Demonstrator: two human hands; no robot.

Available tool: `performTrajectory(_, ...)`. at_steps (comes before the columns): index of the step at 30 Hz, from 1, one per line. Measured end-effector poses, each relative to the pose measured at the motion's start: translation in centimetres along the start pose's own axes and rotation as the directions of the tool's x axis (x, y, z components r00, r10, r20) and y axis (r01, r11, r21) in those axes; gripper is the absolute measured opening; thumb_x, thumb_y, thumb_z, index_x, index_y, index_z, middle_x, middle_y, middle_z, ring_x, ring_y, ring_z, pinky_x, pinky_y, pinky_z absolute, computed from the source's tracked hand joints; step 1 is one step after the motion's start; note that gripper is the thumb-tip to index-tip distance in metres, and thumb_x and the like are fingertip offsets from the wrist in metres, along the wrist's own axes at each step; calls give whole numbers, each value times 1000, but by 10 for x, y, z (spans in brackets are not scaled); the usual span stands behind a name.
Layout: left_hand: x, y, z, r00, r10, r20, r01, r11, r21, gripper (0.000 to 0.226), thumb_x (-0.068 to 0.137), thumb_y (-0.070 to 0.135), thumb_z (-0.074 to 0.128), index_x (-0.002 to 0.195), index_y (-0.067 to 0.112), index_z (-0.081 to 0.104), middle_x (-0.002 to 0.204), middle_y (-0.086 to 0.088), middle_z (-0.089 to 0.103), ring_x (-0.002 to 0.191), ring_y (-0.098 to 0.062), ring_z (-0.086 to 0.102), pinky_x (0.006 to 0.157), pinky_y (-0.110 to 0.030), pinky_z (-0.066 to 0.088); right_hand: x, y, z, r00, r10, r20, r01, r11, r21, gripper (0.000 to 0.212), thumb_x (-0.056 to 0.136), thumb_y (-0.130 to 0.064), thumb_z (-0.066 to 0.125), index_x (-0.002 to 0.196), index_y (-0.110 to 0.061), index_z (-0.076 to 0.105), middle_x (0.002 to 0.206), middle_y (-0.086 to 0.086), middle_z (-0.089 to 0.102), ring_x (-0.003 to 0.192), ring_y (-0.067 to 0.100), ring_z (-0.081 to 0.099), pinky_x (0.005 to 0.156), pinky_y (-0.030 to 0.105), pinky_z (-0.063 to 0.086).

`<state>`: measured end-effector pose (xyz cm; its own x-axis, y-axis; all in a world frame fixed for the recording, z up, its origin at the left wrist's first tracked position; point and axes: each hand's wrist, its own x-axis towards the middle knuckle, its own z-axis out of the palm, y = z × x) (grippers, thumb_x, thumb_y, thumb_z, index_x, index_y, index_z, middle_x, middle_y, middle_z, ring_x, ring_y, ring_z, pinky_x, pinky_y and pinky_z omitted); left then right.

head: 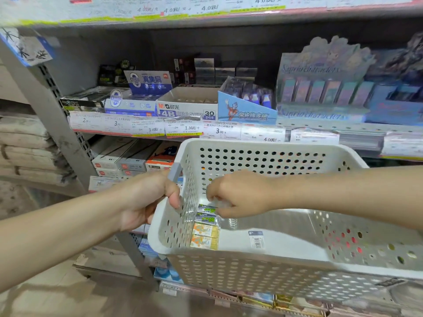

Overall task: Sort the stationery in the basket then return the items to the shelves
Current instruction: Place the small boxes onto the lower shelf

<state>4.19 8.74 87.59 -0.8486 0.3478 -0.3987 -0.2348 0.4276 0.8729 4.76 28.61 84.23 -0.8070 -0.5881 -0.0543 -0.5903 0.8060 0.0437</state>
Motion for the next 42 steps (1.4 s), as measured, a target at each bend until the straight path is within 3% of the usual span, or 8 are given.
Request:
performTrajectory(5, -8, 0, 3, 998, -40, -38, 40, 999, -7, 39, 46, 4, 53, 83, -5, 59, 83, -23, 57, 79, -33, 53, 69, -32, 46, 32, 4, 29, 961, 85, 263, -87, 996, -4, 57, 85, -43, 60, 125, -4, 50, 119, 13, 60, 104, 31, 60, 84, 40, 53)
performTrajectory(14, -14, -13, -1, 989, -97, -115, 95, 995, -24, 45, 46, 5, 53, 89, -7, 60, 86, -25, 57, 82, -34, 54, 75, -35, 46, 54, -7, 38, 949, 39, 312, -58, 997, 51, 48, 84, -42, 62, 111, -2, 58, 102, 13, 65, 83, 26, 55, 67, 30, 43)
performTrajectory(22, -11, -26, -33, 988, -133, -76, 128, 990, -67, 48, 45, 5, 56, 91, -5, 64, 86, -24, 61, 82, -35, 57, 85, -43, 47, 80, -27, 39, 943, 19, 331, -32, 999, 35, 48, 84, -39, 64, 115, -5, 54, 105, 10, 64, 82, 24, 52, 68, 29, 43)
performTrajectory(28, -11, -33, -80, 995, -92, -21, 89, 988, -122, 34, 51, -2, 56, 85, 0, 61, 78, -19, 58, 68, -28, 56, 60, -27, 48, 121, -54, 30, 938, 74, 340, -87, 996, 24, 33, 84, -31, 62, 102, -5, 56, 72, 2, 50, 69, 22, 49, 52, 27, 34)
performTrajectory(32, -6, -38, -125, 995, -99, 21, 101, 988, -113, 56, 35, -5, 52, 89, 7, 64, 87, -21, 57, 83, -35, 51, 77, -40, 36, 155, -74, 20, 930, 136, 342, -149, 989, 13, 29, 78, -23, 65, 96, -1, 60, 70, 3, 51, 66, 23, 49, 45, 23, 31)
performTrajectory(36, -4, -43, -161, 996, -77, 49, 82, 992, -98, 48, 59, -12, 49, 100, 7, 66, 94, -18, 68, 86, -34, 65, 88, -47, 53, 187, -92, 14, 920, 190, 344, -200, 980, -6, 25, 74, -21, 69, 90, -5, 59, 65, 1, 48, 60, 19, 47, 43, 23, 30)
performTrajectory(39, -2, -48, -188, 995, -76, 70, 80, 995, -57, 75, 40, -7, 53, 114, 5, 65, 111, -21, 70, 103, -39, 67, 98, -55, 48, 206, -106, 12, 916, 220, 336, -226, 974, -23, 23, 74, -21, 69, 88, -7, 57, 65, 0, 49, 59, 17, 47, 43, 22, 31)
performTrajectory(42, -1, -52, -207, 993, -53, 106, 58, 997, -41, 77, 39, -3, 53, 113, 12, 67, 115, -22, 68, 111, -42, 62, 105, -60, 39, 220, -117, 12, 915, 240, 324, -243, 969, -30, 24, 75, -24, 69, 89, -7, 58, 69, 2, 52, 67, 21, 51, 44, 23, 33)
